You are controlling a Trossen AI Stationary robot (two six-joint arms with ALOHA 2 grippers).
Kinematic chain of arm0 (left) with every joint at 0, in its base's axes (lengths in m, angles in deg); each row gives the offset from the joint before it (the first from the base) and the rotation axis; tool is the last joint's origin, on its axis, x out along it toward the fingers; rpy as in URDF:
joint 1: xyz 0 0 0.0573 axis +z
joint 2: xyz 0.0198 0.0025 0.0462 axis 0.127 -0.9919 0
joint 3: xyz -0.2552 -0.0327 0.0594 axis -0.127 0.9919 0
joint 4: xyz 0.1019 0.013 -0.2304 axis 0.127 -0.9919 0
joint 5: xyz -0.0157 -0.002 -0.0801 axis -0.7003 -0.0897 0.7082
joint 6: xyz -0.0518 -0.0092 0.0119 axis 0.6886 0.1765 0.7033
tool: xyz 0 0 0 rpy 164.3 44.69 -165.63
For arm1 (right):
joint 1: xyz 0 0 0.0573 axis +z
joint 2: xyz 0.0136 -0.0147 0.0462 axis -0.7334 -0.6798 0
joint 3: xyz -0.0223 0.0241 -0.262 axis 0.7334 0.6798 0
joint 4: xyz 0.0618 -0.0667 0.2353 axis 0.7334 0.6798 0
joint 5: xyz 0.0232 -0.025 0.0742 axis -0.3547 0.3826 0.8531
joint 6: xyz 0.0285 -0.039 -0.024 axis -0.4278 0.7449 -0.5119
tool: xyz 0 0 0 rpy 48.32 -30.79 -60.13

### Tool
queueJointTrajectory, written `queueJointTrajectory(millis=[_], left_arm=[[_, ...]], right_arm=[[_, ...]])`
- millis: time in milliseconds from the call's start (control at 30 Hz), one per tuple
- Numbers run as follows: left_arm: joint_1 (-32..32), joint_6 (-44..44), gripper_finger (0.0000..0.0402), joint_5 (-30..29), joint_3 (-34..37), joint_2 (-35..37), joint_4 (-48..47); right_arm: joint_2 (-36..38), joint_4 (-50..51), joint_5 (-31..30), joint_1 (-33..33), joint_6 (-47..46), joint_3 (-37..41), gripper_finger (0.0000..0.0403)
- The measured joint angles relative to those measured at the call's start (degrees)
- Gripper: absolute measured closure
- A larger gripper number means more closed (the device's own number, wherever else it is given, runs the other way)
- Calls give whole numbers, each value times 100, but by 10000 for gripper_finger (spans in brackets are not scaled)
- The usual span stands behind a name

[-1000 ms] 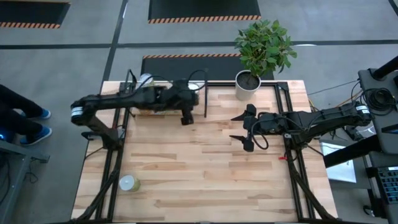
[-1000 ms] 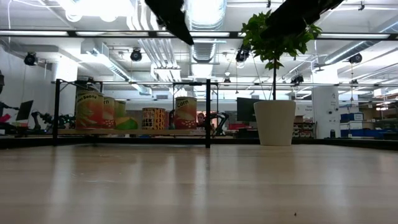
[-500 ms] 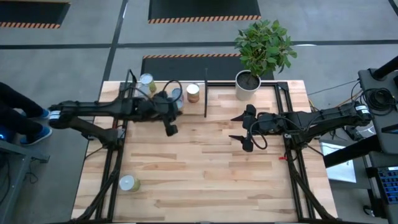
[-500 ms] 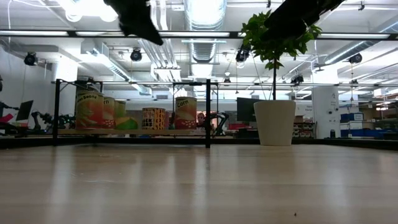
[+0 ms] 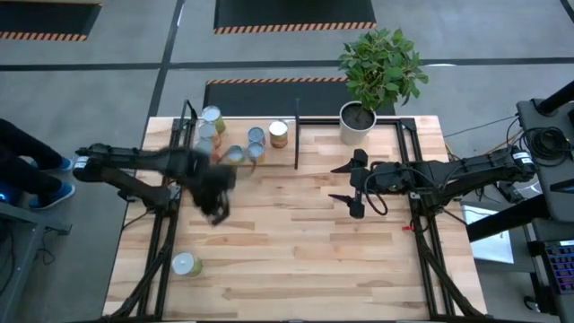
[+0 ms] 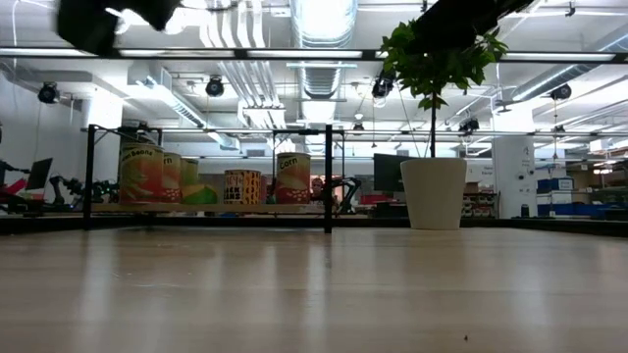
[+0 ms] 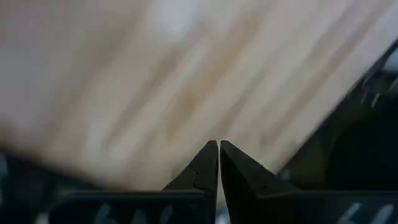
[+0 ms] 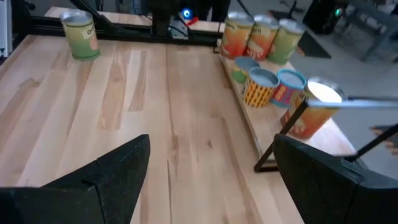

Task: Pick and place cans onto a shelf
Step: Put the green oranges can on the shelf

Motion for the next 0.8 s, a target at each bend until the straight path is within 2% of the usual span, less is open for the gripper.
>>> queueJointTrajectory(millis=[133, 233, 300, 433, 533, 667, 800], left_arm=[[-1408, 1277, 402, -9, 80, 86, -154], [-2702, 2455, 402, -583, 209, 110, 204], [-3497, 3447, 400, -967, 321, 105, 314], [-4491, 5859, 377, -1063, 439, 107, 313], [-4970, 7046, 347, -1323, 428, 77, 445], [-5235, 7785, 295, -2024, 428, -50, 430], [-5238, 8132, 231, -1818, 428, -307, 435]], right_arm=[[0, -186, 2, 0, 260, 0, 76], [0, -269, 1, 0, 394, 0, 76], [0, -310, 1, 0, 462, 0, 76], [0, -464, 2, 0, 621, -4, 76], [0, -470, 4, 0, 692, -72, 76], [2, -469, 7, 0, 759, -116, 76], [2, -457, 9, 0, 793, -125, 76]])
